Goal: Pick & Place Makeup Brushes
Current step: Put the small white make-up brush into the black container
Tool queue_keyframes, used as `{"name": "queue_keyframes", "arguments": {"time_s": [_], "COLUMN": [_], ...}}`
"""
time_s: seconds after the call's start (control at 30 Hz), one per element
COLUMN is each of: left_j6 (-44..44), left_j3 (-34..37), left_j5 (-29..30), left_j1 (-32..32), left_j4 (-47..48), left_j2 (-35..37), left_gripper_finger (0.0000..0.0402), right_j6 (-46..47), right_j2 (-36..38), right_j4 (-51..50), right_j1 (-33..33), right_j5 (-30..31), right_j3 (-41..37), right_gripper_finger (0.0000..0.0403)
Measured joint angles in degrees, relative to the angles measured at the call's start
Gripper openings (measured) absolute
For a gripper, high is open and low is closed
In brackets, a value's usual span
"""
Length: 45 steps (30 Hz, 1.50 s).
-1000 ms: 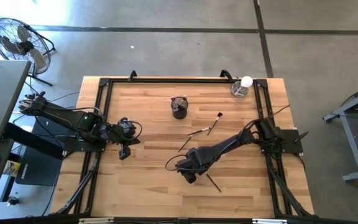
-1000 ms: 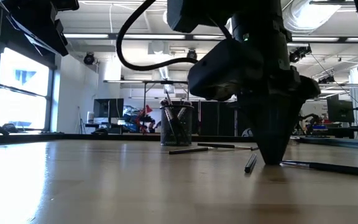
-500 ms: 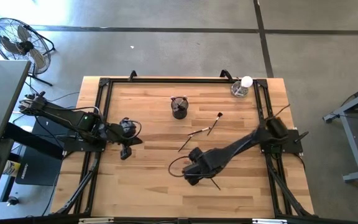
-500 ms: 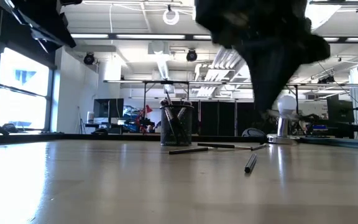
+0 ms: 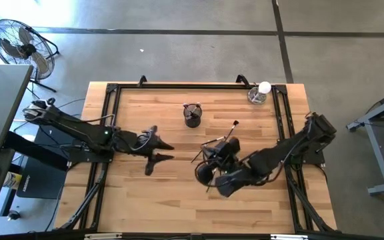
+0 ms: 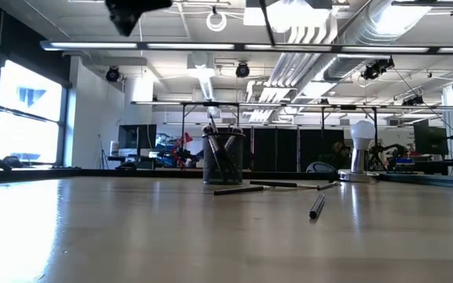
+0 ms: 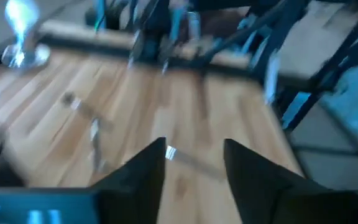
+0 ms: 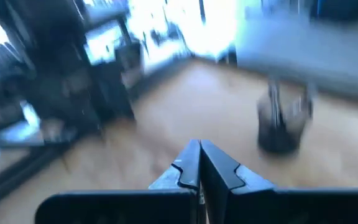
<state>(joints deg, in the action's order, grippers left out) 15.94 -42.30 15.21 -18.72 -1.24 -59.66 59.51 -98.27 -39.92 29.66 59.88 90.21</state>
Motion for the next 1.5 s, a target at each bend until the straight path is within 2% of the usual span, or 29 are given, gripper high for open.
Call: {"name": "queue_keyframes", "arguments": {"time_s": [0.07,0.13,0.27,0.33,0.43,0.63,0.8,0.93,1.07,1.13,1.3,1.4,1.5], "left_j6": [-1.6,-2.7,-2.7,-2.3,-0.6,-0.8,-1.3,-3.5,-4.0,-3.9,-3.4,2.0,9.4], "left_j3": [0.0,0.0,-0.1,-0.1,-0.4,-2.1,-2.9,-3.0,-3.0,-3.0,-3.0,-3.0,-3.4], "left_j5": [-2.2,-3.1,0.0,0.7,0.0,-0.5,-0.7,-0.7,-1.9,-2.5,0.3,2.3,3.6], "left_j1": [0.0,0.0,0.8,1.9,4.0,6.5,7.6,7.6,7.6,7.6,8.3,10.7,14.8], "left_j4": [-8.0,-15.5,-28.9,-32.1,-32.6,-31.7,-31.1,-31.6,-31.3,-31.5,-29.5,-25.3,-17.9], "left_j2": [-2.7,-5.3,-9.9,-11.3,-11.5,-11.5,-11.5,-11.5,-11.5,-11.5,-11.5,-11.5,-10.6], "left_gripper_finger": [0.0185,0.0202,0.0217,0.0218,0.0218,0.0218,0.0204,0.014,0.0029,0.0018,0.0011,0.0011,0.0011], "right_j6": [-10.6,-21.0,-36.9,-42.7,-46.4,-47.9,-48.1,-49.4,-49.5,-49.4,-45.7,-39.5,-28.9], "right_j2": [1.0,1.8,2.6,2.4,2.5,2.5,2.5,2.5,2.5,2.5,3.9,7.5,11.9], "right_j4": [7.6,15.5,29.6,34.7,39.1,40.8,40.9,40.5,38.7,37.6,28.7,18.1,3.8], "right_j1": [-0.3,-0.9,-2.5,-3.3,-4.3,-6.2,-7.1,-7.6,-8.1,-8.4,-9.0,-9.3,-9.6], "right_j5": [3.0,2.7,0.1,-2.3,-5.4,-10.9,-11.9,-11.7,-8.9,-7.1,-5.6,-6.5,-11.4], "right_j3": [0.0,-0.1,0.0,0.0,0.0,0.0,0.0,0.0,0.0,0.0,0.0,0.0,0.0], "right_gripper_finger": [0.0,0.0,0.0,0.0,0.0,0.0,0.0,0.0,0.0,0.0,0.0019,0.0049,0.0081]}}
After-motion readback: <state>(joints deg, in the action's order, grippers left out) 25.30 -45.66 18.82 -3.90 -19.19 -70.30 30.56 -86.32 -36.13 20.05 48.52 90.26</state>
